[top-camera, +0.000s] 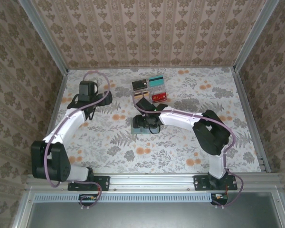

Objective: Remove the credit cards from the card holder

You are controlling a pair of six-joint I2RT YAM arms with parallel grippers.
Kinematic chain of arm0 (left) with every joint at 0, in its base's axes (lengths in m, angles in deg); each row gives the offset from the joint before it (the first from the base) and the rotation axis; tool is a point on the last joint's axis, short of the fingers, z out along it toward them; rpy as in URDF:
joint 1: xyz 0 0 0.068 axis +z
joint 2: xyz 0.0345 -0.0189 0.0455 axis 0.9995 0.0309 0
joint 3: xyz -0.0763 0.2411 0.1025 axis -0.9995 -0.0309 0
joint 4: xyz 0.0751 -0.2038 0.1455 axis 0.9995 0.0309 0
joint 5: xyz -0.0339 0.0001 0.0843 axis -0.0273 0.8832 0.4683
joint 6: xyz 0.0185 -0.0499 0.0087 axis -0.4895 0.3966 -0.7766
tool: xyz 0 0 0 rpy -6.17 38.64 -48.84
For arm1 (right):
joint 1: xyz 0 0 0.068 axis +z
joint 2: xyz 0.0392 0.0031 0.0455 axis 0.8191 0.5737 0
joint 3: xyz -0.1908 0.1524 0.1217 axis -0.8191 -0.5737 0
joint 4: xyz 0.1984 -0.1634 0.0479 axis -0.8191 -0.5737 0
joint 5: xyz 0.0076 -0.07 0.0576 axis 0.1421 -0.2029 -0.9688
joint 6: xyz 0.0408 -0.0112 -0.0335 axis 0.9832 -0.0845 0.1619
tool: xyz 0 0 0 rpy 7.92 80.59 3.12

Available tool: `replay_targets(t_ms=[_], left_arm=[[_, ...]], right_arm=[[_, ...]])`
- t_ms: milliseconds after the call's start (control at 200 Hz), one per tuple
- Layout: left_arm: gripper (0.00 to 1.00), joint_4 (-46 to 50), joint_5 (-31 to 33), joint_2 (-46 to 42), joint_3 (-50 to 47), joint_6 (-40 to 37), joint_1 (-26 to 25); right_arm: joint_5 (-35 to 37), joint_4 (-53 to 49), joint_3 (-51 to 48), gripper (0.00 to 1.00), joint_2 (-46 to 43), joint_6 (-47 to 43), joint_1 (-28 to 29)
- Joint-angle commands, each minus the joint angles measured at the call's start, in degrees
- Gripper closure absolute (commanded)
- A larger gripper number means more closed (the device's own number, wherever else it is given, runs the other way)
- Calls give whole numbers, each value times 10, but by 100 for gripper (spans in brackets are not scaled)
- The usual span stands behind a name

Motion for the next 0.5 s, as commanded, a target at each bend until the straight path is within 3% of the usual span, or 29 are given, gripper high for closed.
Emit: replay_targets(t_ms=[0, 210, 325, 495], left_arm=[[0, -14, -11, -34, -27, 75, 8], [0, -2, -82, -50, -64, 157, 16], [0, -2, -178, -42, -63, 180, 29], [2, 0, -269, -11, -55, 183, 32]], right_arm=[[51, -79, 41, 33, 27, -14, -1], [72, -121, 72, 40, 60, -19, -1], [80, -140, 81, 43, 74, -14, -2], [80, -137, 71, 44, 86, -3, -2]])
